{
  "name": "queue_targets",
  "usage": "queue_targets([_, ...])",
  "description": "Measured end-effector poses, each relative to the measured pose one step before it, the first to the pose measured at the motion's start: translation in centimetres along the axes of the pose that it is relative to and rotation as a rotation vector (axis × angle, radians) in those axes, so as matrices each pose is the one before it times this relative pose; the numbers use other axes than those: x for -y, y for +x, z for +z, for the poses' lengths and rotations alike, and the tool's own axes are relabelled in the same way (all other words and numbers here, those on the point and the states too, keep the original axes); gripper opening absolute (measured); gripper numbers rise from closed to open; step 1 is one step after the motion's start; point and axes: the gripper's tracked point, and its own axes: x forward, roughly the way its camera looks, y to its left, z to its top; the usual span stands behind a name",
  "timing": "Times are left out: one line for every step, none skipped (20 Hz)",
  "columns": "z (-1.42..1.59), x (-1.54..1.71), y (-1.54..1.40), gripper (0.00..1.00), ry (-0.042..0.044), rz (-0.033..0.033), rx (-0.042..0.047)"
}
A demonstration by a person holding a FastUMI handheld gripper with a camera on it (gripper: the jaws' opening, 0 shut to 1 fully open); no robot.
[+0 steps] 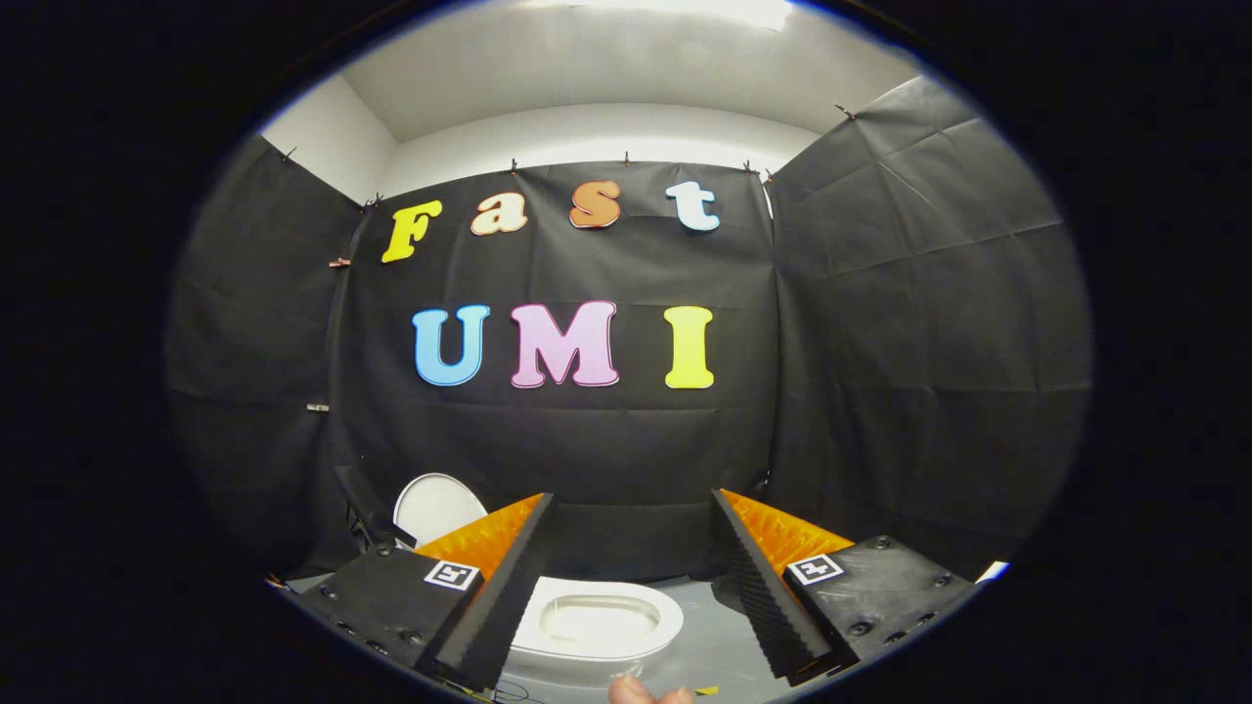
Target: Open the toilet lid.
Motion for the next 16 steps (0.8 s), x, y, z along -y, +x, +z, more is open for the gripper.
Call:
queue_targets([0.143,-0.106,-0.092,0.98,0.00344,0.00370,0.00071])
queue_targets([0.081,-0.151,-0.211,0.98,0.00354,0.00390,0.00213])
queue_targets([0.124,0.011,-0.057,0.98,0.00280,0.00092,0.00409])
queue_targets([0.173,0.191,-0.178,0.98,0.00101,-0.00148,0.00460])
queue_targets([0.192,0.123,-0.015,0.98,0.00131,-0.00264,0.00518])
queue_targets([0.238,0.008,-0.086,0.98,0.00246,-0.00071,0.00438])
queue_targets([0.041,-0.008,0.014,0.98,0.00153,0.00017,0.00031])
queue_targets([-0.098,-0.055,-0.035,0.98,0.00222,0.00331,-0.00288])
queue_targets([-0.013,-0.079,-0.029,0.98,0.00407,0.00447,-0.00584])
queue_targets([-0.011,0.124,-0.178,0.98,0.00416,0.00060,-0.00377])
queue_targets([0.117,0.149,0.007,0.98,0.00369,-0.00330,0.00032])
queue_targets([0.155,0.180,0.064,0.98,0.00367,-0.00220,0.00339])
queue_targets([0.082,0.042,0.086,0.98,0.00233,-0.00083,0.00274])
queue_targets([-0.077,-0.016,-0.007,0.98,-0.00096,0.00072,-0.00062])
queue_targets([-0.282,0.042,-0.005,0.98,-0.00173,0.00181,-0.00534])
queue_targets([-0.092,-0.036,-0.045,0.98,0.00034,0.00166,-0.00779])
